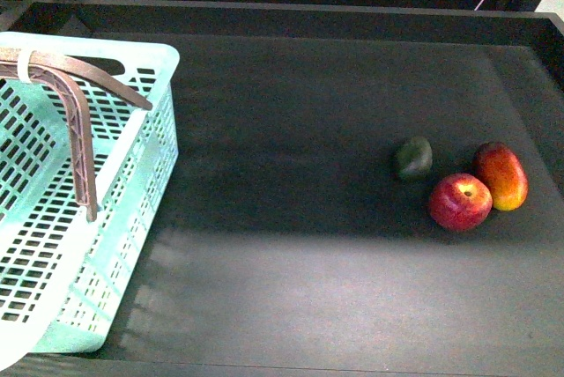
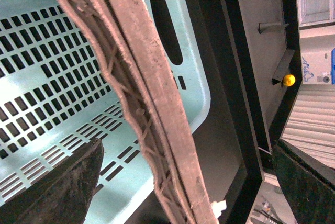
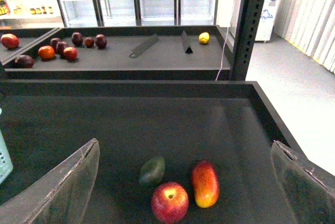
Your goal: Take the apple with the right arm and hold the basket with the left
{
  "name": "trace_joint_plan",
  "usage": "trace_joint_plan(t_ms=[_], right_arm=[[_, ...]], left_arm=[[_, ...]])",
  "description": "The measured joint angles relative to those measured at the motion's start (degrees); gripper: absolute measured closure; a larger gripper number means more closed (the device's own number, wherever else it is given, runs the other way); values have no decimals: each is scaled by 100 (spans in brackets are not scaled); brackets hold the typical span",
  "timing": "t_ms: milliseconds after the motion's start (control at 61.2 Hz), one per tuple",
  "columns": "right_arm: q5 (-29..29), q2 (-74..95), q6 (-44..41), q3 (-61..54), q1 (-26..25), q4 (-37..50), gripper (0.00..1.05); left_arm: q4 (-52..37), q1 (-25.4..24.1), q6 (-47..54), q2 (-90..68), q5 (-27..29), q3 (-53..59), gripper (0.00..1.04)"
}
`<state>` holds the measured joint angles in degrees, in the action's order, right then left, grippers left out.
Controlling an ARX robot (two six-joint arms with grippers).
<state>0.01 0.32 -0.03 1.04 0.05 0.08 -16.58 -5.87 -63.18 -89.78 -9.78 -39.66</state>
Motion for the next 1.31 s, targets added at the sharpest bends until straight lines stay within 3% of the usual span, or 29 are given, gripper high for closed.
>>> trace_joint_plan(t_ms=[523,621,997,1177,1308], right_arm=[[0,0,0,0,0,0,9],[0,0,0,0,0,0,9],[0,0,0,-2,0,0,9],[0,0,0,0,0,0,9],[0,0,0,0,0,0,9]], left_arm=[[83,33,-577,-1213,278,-850,8],[83,-2,-579,-1432,385,-881,29],[50,-52,-850,-1631,422,-1117,90],[50,44,-776,-1399,382,-1038,91],[275,470,-542,-455,374,-907,91]])
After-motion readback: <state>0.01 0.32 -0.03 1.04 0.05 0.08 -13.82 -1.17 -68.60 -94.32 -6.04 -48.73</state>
